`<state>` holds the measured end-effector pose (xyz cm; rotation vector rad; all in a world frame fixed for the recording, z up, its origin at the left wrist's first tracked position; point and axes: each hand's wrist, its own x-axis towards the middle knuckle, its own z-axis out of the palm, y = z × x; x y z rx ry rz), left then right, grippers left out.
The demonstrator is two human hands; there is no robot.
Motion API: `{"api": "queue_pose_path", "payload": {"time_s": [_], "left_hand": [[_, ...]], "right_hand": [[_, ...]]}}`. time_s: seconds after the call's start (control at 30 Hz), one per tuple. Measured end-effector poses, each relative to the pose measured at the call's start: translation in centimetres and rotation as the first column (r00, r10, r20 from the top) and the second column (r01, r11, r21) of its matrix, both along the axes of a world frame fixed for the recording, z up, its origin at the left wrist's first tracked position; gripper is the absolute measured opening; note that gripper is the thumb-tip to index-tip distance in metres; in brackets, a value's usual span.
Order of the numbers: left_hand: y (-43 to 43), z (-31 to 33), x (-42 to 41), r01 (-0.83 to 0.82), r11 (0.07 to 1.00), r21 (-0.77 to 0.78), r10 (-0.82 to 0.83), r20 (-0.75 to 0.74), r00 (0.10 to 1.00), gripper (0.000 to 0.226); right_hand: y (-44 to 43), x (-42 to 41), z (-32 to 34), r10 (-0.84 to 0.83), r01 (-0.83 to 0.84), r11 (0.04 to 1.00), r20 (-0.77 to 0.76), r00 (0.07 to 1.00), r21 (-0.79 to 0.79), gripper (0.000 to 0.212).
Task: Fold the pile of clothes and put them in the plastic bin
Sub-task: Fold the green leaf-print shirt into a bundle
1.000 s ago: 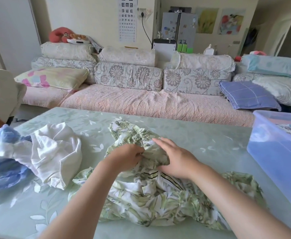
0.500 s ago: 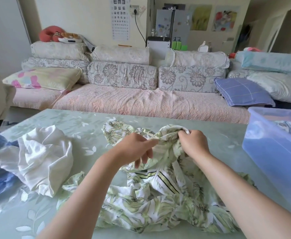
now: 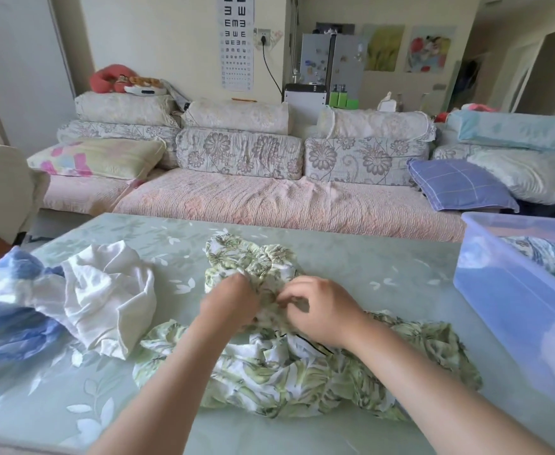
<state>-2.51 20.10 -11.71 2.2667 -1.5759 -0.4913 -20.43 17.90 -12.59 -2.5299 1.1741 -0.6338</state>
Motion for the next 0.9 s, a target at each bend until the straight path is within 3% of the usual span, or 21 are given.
{"api": "queue_pose_path", "payload": {"time_s": [0.1,0.17,0.23,0.3,0.37,0.43,0.5,0.57,0.63,0.77,0.83,0.9], "left_hand": [[1.3,-0.3,4.0,-0.127,0.982,0.138,0.082,0.294,0.952,0.027],[2.2,-0.2,6.6,-0.284,0.957,0.058,0.231,0.437,0.869,0.034],[2.7,-0.5,7.9,-0.327,0.943,-0.069,0.313,0.528,0.79,0.053],[2.5,-1.1,7.7,-0.14,0.956,-0.259,0.249,0.46,0.853,0.055],[2.5,-1.5,5.8,0.178,0.924,-0.338,-0.046,0.362,0.931,0.054],[2.9,-1.6,3.3,0.438,0.852,-0.286,-0.368,0.269,0.89,0.061],[2.7,-2.5,1.6,0.562,0.81,-0.165,-0.531,0.199,0.824,0.074],[1.9,-3.5,1.0,0.581,0.813,-0.03,-0.556,0.256,0.791,0.082],[1.0,-4.0,0.9,0.554,0.833,0.003,-0.517,0.363,0.775,0.071],[-0.6,-3.5,1.4,0.465,0.869,-0.171,-0.385,0.357,0.851,0.027],[-1.1,-3.0,1.9,0.352,0.856,-0.379,-0.277,0.238,0.931,0.028],[-1.0,-2.1,2.6,0.194,0.772,-0.605,-0.18,0.085,0.98,0.027]], "right_hand": [[-0.4,-0.3,-0.4,-0.066,0.065,0.998,-0.072,0.995,-0.021,0.029],[-0.3,-0.1,-0.8,-0.06,0.066,0.998,-0.215,0.975,0.022,0.039],[0.2,0.2,-1.0,-0.028,0.062,0.994,-0.329,0.944,0.094,0.057],[0.4,0.6,-1.1,-0.008,0.078,0.983,-0.384,0.923,0.168,0.075],[0.0,0.9,-1.5,-0.01,0.103,0.971,-0.397,0.918,0.216,0.086],[-0.3,1.4,-2.1,-0.022,0.117,0.967,-0.384,0.923,0.227,0.096],[-0.5,1.7,-2.6,-0.054,0.135,0.964,-0.329,0.943,0.229,0.105],[-0.5,1.7,-2.8,-0.103,0.178,0.96,-0.315,0.943,0.217,0.112],[-0.5,1.3,-3.0,-0.16,0.244,0.953,-0.386,0.908,0.178,0.127],[-0.8,0.3,-3.8,-0.258,0.407,0.9,-0.562,0.786,0.156,0.156],[-1.3,-0.1,-4.4,-0.318,0.487,0.862,-0.598,0.736,0.141,0.147],[-1.6,-0.5,-4.4,-0.396,0.555,0.823,-0.575,0.716,0.123,0.113]]}}
